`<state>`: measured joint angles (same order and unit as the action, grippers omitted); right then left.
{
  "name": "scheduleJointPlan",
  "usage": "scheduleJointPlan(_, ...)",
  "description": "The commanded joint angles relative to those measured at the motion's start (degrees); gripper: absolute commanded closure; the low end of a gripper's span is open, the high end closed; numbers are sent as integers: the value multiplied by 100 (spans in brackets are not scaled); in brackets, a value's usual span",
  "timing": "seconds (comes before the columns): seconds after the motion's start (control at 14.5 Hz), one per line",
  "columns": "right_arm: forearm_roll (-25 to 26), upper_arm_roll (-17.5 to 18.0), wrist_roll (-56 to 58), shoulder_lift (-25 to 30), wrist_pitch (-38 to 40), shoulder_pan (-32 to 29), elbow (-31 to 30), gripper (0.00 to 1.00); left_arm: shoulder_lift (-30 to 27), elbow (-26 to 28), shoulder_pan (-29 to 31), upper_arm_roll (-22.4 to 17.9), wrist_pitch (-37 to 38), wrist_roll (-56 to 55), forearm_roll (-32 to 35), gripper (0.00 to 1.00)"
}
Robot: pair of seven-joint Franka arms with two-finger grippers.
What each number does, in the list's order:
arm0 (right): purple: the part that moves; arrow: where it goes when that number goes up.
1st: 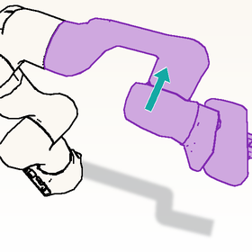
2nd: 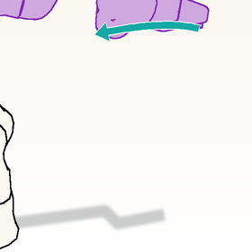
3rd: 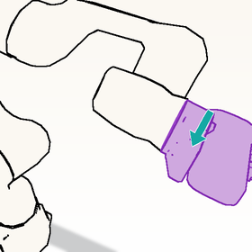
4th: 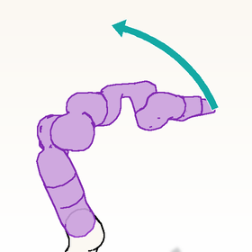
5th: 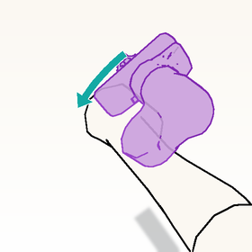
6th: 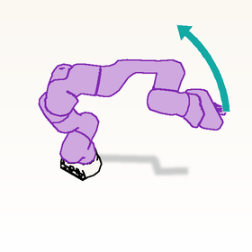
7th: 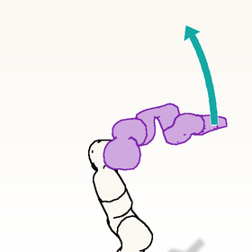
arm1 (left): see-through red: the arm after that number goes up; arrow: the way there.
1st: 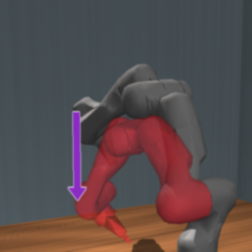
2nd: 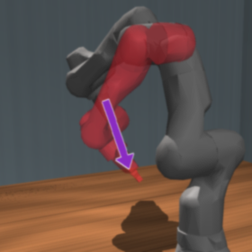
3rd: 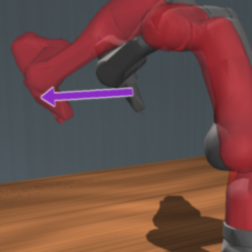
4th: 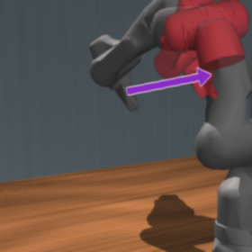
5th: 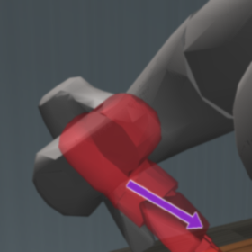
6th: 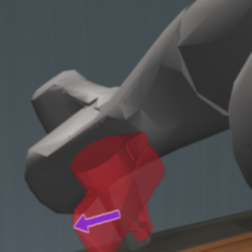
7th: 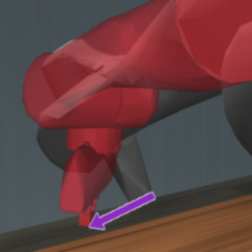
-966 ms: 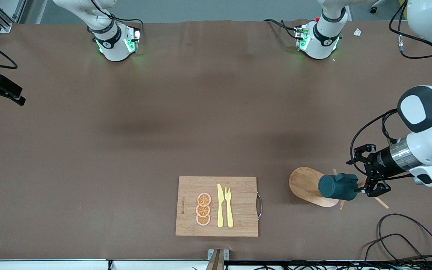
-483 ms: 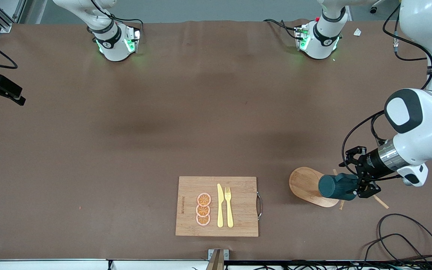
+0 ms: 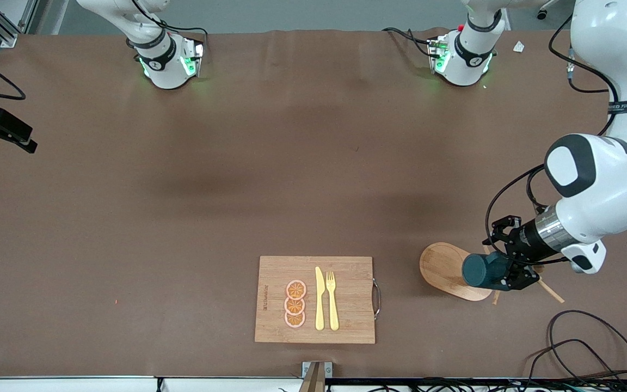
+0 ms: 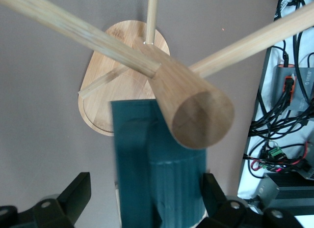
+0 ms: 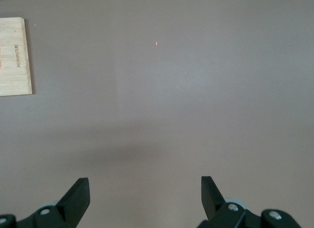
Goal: Transfer cup from left to right arm and place
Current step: 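Close the left gripper on the teal mug's rim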
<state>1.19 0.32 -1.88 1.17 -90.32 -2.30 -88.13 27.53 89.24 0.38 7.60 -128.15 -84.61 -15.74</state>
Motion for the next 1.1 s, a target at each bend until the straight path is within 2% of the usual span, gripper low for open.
scheduleJointPlan(0.0, 74, 3, 30, 129, -38, 28, -108, 0, 129, -117, -11, -12, -35, 32, 194, 0)
scheduleJointPlan(0.9, 66, 3, 30, 129, -30, 28, -99, 0, 261, -276, -20, -12, -35, 41, 185, 3)
scheduleJointPlan(0.97, 66, 3, 30, 129, -30, 28, -108, 0, 261, -276, -20, -12, -35, 41, 185, 5)
scheduleJointPlan(1.03, 66, 3, 30, 129, -30, 19, -108, 0, 270, -284, -20, -12, -35, 58, 194, 13)
